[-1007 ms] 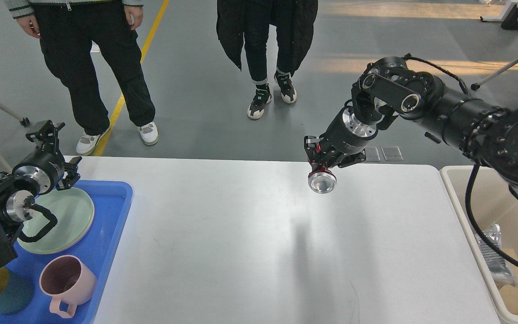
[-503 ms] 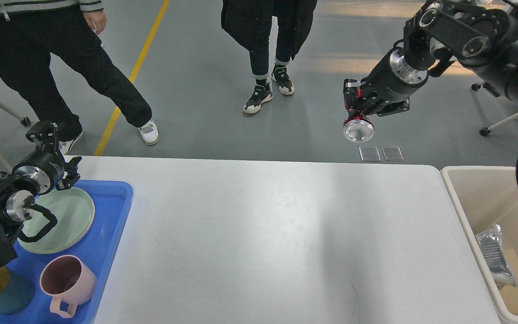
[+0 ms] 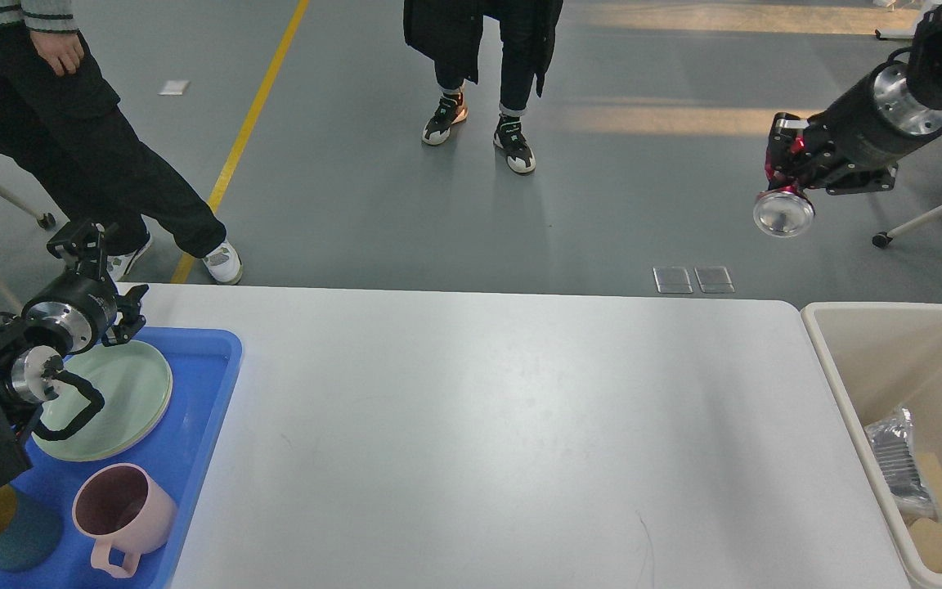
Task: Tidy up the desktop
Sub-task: 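Lift the red can with the right gripper toward the white bin, then drop the red can into the white bin with the right gripper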
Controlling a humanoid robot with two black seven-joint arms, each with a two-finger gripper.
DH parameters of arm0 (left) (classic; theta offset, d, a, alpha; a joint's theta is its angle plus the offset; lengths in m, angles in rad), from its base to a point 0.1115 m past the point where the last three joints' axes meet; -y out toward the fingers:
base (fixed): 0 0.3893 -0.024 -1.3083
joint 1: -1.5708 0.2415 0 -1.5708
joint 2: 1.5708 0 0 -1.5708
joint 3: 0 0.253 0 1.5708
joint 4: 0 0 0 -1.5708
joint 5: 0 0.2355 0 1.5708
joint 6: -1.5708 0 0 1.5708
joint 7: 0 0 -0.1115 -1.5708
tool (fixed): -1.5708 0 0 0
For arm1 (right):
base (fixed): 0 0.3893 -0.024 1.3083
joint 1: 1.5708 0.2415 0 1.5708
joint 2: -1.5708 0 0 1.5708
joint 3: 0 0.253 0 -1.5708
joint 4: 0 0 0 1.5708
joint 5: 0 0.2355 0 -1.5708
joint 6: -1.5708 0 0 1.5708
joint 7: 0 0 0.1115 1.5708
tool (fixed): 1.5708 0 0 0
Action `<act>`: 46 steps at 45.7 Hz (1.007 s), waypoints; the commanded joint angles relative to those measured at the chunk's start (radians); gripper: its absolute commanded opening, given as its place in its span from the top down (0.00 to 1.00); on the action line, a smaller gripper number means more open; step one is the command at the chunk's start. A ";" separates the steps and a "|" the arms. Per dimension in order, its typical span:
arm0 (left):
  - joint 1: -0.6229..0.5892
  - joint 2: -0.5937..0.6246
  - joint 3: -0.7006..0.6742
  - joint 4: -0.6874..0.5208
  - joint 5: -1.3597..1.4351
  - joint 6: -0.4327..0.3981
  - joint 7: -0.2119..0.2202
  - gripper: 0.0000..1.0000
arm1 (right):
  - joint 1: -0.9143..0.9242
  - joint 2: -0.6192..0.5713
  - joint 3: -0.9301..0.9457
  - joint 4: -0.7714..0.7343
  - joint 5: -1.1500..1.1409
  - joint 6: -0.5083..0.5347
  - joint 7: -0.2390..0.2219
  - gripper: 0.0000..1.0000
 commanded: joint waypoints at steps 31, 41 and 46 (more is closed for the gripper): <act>0.000 0.000 0.000 0.000 0.000 -0.001 0.000 0.04 | -0.208 -0.274 -0.021 -0.161 -0.005 0.000 0.001 1.00; 0.000 0.000 0.000 0.000 0.000 0.000 0.000 0.04 | -0.275 -0.334 -0.015 -0.210 0.006 0.000 0.000 1.00; 0.000 0.000 0.000 0.000 0.000 0.000 0.000 0.04 | -0.313 -0.350 -0.004 -0.213 0.006 0.000 0.001 1.00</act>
